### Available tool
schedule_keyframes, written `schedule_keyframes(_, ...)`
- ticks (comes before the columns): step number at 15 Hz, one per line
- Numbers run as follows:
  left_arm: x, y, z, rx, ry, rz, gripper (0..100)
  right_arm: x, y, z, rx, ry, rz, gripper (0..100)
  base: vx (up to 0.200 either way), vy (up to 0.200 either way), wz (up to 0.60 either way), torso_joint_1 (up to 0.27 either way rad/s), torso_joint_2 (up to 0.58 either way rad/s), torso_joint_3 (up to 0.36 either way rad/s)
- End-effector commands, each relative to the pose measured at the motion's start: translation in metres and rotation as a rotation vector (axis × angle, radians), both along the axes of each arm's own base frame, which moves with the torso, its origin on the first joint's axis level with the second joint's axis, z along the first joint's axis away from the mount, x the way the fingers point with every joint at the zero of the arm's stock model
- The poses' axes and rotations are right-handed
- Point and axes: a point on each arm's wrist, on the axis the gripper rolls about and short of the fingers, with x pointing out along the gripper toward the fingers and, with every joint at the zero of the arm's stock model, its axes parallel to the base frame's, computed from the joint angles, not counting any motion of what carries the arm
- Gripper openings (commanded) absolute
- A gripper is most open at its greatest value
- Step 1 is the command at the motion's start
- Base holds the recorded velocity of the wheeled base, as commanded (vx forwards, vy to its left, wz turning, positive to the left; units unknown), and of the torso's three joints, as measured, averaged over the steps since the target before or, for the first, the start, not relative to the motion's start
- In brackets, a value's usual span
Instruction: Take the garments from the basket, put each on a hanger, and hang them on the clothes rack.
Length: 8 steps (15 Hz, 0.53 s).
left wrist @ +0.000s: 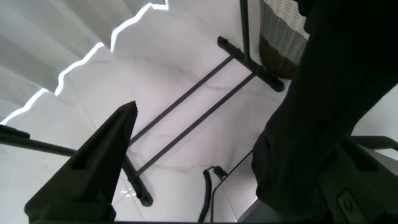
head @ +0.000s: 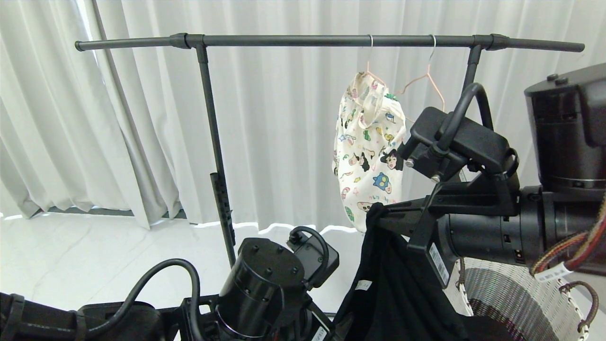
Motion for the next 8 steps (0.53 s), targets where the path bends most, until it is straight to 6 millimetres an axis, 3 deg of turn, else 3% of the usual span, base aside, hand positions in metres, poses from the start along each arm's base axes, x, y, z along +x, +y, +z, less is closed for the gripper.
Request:
schedule_keyframes(1,-0.001,0.0,0.002,-0.004,-0.004,-0.003,0,0.0,0.0,0.0,0.0,-0.001,0.001,0,0.0,0.0,0.0,0.0,0.0,0.0)
schedule_keyframes(6,-0.02,0.003,0.007,-0.004,-0.031,-0.024,0,-0.001,-0.001,0.001,0.004,-0.004,-0.004,0,0.0,0.0,0.0,0.0,0.0,0.0)
schedule_keyframes(8,-0.022,0.008,0.02,-0.044,-0.062,0.008,0,0.0,-0.001,0.002,0.007,-0.005,-0.006,0,0.0,0.0,0.0,0.0,0.0,0.0)
